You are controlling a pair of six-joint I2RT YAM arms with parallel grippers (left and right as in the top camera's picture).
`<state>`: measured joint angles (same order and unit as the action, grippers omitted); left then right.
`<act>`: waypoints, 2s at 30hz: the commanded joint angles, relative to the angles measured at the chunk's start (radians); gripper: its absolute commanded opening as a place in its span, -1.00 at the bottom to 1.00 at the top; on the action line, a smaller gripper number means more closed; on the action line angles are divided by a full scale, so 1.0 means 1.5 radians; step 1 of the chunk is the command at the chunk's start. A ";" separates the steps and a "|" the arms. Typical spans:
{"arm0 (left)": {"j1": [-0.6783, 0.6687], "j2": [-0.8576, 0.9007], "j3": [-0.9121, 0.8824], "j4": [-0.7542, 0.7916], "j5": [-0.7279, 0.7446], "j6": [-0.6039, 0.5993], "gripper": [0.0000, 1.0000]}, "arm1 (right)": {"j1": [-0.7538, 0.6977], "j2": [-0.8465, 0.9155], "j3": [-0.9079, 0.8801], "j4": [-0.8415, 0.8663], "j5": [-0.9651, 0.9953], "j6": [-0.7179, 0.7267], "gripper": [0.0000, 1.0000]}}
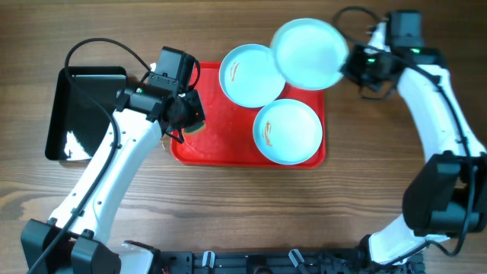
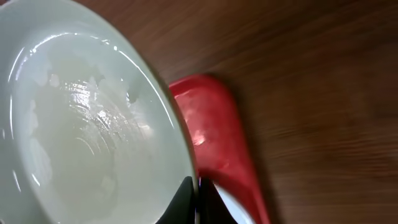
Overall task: Clean dirty plates on tray and stack at the side
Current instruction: 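Set the top plate on the table right of the tray and release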
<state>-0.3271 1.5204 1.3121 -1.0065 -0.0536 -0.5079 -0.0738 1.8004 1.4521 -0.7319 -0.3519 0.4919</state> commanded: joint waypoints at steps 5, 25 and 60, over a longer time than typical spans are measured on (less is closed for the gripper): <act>0.003 0.004 0.009 0.006 0.003 -0.007 -0.92 | -0.094 -0.005 -0.064 0.071 0.025 0.045 -0.90; 0.003 0.004 0.009 0.005 0.003 -0.007 -0.92 | -0.149 -0.005 -0.156 0.081 0.310 0.197 -0.91; 0.003 0.004 0.009 0.027 0.004 -0.007 -0.92 | 0.215 0.007 0.080 -0.011 0.149 -0.160 0.99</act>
<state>-0.3271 1.5204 1.3121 -0.9726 -0.0536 -0.5079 0.1753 1.7607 1.5455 -0.7727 -0.3744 0.2546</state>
